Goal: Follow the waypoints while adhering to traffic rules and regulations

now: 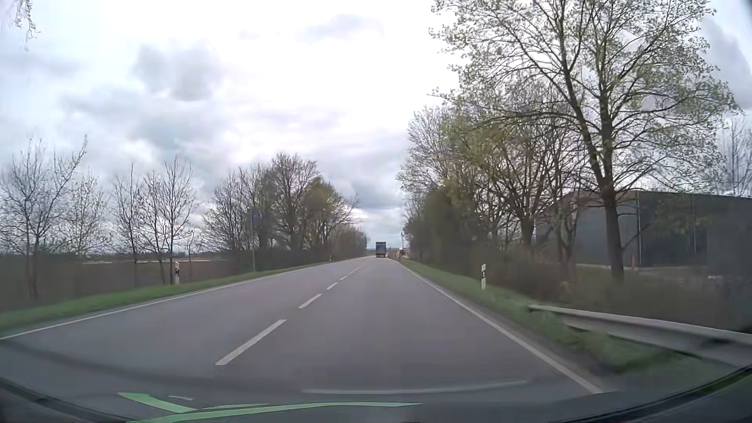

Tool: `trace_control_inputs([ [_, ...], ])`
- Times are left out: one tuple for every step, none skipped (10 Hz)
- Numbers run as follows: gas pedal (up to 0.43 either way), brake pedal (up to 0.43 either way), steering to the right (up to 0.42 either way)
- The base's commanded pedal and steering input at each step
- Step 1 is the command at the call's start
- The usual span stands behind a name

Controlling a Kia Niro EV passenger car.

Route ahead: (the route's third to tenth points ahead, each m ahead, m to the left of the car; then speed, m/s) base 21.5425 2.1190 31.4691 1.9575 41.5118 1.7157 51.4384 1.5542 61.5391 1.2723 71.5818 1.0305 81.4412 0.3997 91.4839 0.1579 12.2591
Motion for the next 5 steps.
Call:
trace_control_inputs([
  [0.079, 0.000, 0.000],
  [0.079, 0.000, 0.000],
  [0.087, 0.000, 0.000],
  [0.087, 0.000, 0.000],
  [0.087, 0.000, 0.000],
])
